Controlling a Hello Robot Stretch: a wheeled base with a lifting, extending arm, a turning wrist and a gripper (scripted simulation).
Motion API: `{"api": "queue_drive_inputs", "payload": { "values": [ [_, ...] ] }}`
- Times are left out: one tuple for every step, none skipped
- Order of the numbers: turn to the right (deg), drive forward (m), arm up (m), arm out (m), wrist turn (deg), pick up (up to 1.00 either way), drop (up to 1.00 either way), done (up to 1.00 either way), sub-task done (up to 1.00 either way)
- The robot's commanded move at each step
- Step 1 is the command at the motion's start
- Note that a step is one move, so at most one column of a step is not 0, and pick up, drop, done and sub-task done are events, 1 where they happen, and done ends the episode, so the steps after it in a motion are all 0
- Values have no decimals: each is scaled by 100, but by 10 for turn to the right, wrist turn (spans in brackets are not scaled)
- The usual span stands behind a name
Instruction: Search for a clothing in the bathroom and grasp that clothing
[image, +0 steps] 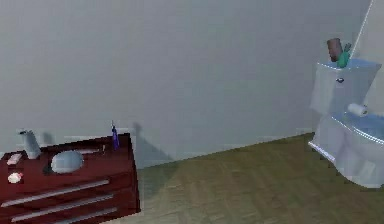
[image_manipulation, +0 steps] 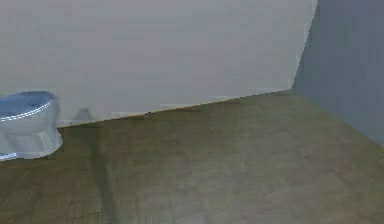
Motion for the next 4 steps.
{"api": "queue_drive_inputs", "payload": {
  "values": [
    [0, 60, 0, 0, 0, 0, 0, 0, 0],
    [-450, 0, 0, 0, 0, 0, 0, 0, 0],
    [-450, 0, 0, 0, 0, 0, 0, 0, 0],
    [-450, 0, 0, 0, 0, 0, 0, 0, 0]
  ]
}}
